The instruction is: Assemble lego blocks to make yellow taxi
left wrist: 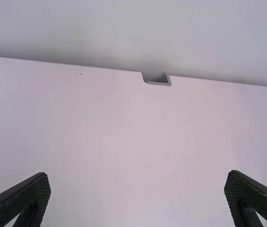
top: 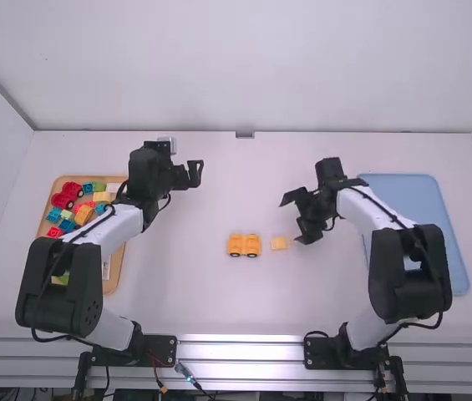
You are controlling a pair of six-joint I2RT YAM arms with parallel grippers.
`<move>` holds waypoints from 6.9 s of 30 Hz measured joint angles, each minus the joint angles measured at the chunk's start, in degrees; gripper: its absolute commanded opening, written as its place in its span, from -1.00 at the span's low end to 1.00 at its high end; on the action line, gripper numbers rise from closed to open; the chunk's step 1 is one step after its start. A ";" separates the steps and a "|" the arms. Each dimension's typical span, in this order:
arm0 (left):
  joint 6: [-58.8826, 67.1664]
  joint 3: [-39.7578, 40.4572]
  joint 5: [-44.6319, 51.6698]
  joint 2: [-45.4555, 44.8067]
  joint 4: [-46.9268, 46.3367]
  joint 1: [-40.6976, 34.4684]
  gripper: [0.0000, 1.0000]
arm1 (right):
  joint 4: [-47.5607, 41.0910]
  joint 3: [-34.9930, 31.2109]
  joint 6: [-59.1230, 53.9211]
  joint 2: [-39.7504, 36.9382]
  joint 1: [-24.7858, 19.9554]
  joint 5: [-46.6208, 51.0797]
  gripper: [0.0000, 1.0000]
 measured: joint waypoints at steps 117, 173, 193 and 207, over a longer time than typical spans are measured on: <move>83.58 -6.21 47.50 1.29 -18.05 -0.15 0.98 | 17.84 -10.36 -153.52 17.84 -4.24 -24.22 -0.02; 83.60 -6.21 53.35 10.19 -10.47 -1.84 0.98 | 12.68 -12.57 -155.25 17.94 -9.07 -31.34 -0.74; 73.90 -4.28 50.38 28.20 3.08 -10.47 0.98 | -16.85 2.73 -173.09 17.99 -6.54 -34.27 -0.78; 73.94 -3.78 48.76 31.41 4.59 -11.74 0.98 | -16.28 2.75 -173.11 17.46 -6.54 -37.27 -0.90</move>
